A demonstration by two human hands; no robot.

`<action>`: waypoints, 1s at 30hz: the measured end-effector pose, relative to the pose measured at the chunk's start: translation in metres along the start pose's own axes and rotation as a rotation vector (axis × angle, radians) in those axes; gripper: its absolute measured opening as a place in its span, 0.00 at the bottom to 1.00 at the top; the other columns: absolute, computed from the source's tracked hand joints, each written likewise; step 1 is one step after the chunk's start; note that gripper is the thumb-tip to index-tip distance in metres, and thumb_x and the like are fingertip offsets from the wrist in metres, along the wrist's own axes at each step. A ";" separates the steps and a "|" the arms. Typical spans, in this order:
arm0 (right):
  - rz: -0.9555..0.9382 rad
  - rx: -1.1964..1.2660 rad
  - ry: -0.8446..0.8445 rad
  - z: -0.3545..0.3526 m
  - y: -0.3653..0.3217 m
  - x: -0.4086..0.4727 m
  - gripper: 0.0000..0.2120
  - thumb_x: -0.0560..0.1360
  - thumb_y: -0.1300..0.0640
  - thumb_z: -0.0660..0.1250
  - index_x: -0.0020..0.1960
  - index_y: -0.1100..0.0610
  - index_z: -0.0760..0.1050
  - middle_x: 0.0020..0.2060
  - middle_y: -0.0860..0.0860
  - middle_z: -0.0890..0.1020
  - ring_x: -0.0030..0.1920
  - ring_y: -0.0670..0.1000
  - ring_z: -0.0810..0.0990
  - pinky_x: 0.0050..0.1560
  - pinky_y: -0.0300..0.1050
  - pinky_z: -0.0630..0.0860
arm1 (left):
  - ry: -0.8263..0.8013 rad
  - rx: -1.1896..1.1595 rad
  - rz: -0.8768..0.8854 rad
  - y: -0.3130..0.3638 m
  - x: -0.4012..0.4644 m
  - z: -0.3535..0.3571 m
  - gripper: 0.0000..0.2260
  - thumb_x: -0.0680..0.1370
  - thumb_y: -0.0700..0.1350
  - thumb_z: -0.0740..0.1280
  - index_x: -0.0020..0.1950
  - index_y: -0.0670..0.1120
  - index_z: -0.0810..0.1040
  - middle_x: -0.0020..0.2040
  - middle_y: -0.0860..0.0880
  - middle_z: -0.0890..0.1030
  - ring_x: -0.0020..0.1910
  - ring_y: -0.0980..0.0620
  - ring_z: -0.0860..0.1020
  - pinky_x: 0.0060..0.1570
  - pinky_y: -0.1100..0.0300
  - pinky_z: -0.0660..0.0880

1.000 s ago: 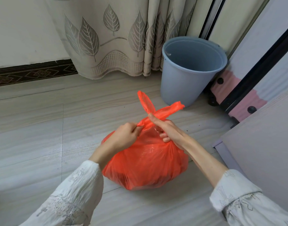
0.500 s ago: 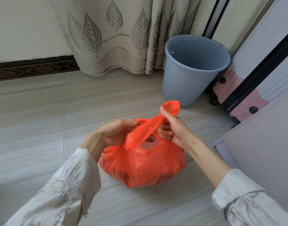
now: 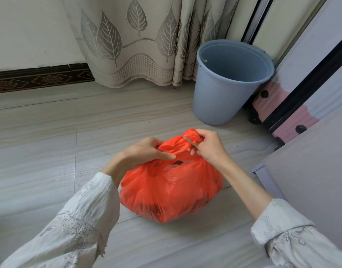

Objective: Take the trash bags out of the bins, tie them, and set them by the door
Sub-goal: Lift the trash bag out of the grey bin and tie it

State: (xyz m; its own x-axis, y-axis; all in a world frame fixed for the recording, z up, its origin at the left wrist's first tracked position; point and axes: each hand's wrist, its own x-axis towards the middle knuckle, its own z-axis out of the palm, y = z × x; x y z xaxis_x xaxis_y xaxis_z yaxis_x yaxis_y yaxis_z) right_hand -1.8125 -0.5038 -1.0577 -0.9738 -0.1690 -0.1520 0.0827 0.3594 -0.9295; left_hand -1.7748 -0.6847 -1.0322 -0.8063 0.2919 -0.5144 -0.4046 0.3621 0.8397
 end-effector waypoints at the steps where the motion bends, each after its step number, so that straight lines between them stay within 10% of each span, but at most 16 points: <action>1: -0.009 0.017 -0.005 0.000 -0.002 -0.001 0.15 0.72 0.67 0.67 0.32 0.50 0.78 0.20 0.48 0.76 0.17 0.40 0.70 0.21 0.27 0.61 | 0.078 0.075 0.015 0.000 0.001 0.001 0.07 0.71 0.43 0.71 0.47 0.43 0.81 0.40 0.46 0.82 0.38 0.52 0.79 0.42 0.59 0.76; 7: -0.045 0.238 -0.067 -0.003 -0.014 -0.010 0.04 0.75 0.64 0.65 0.47 0.59 0.79 0.28 0.56 0.73 0.21 0.40 0.68 0.22 0.30 0.60 | 0.462 0.146 0.168 -0.002 0.006 0.005 0.05 0.71 0.42 0.67 0.36 0.48 0.80 0.22 0.53 0.76 0.22 0.58 0.71 0.33 0.58 0.70; 13: 0.007 0.502 -0.060 -0.006 -0.021 -0.012 0.12 0.79 0.54 0.59 0.44 0.56 0.79 0.39 0.54 0.79 0.27 0.45 0.71 0.26 0.36 0.64 | 0.333 -0.462 0.308 0.008 0.002 0.008 0.14 0.70 0.35 0.65 0.54 0.46 0.78 0.48 0.50 0.81 0.49 0.52 0.77 0.55 0.56 0.72; 18: 0.074 0.696 -0.069 -0.001 -0.034 -0.014 0.19 0.81 0.51 0.53 0.42 0.58 0.77 0.36 0.52 0.81 0.33 0.45 0.79 0.33 0.35 0.75 | 0.442 -0.664 0.498 0.013 0.002 0.003 0.09 0.78 0.39 0.56 0.54 0.42 0.73 0.33 0.54 0.77 0.40 0.57 0.80 0.42 0.66 0.78; 22: 0.299 1.117 0.096 -0.009 -0.036 -0.004 0.21 0.81 0.50 0.52 0.33 0.58 0.67 0.22 0.51 0.77 0.30 0.51 0.80 0.36 0.43 0.78 | 0.566 -0.883 0.417 0.015 0.008 0.000 0.10 0.78 0.35 0.52 0.42 0.46 0.68 0.24 0.54 0.65 0.20 0.58 0.62 0.23 0.67 0.67; 25: 0.425 1.211 0.154 -0.017 -0.022 -0.002 0.21 0.81 0.50 0.48 0.30 0.55 0.60 0.15 0.48 0.63 0.17 0.49 0.68 0.37 0.48 0.73 | 0.746 -0.691 0.391 0.007 0.011 -0.010 0.11 0.78 0.35 0.51 0.41 0.48 0.66 0.19 0.56 0.63 0.18 0.59 0.59 0.20 0.69 0.58; 30: 0.554 0.954 0.420 -0.035 0.011 -0.001 0.19 0.79 0.61 0.46 0.29 0.54 0.54 0.11 0.47 0.56 0.11 0.45 0.53 0.27 0.40 0.60 | 0.918 -0.017 0.419 -0.034 0.005 -0.012 0.08 0.79 0.37 0.51 0.48 0.48 0.66 0.38 0.50 0.80 0.38 0.63 0.81 0.38 0.70 0.74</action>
State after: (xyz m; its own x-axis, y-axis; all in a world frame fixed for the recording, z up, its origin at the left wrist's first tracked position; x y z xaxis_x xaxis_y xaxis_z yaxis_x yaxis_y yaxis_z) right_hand -1.8180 -0.4678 -1.0565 -0.7342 0.1732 -0.6565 0.4671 -0.5728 -0.6736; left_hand -1.7703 -0.7057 -1.0615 -0.9025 -0.4040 0.1495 -0.0126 0.3717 0.9283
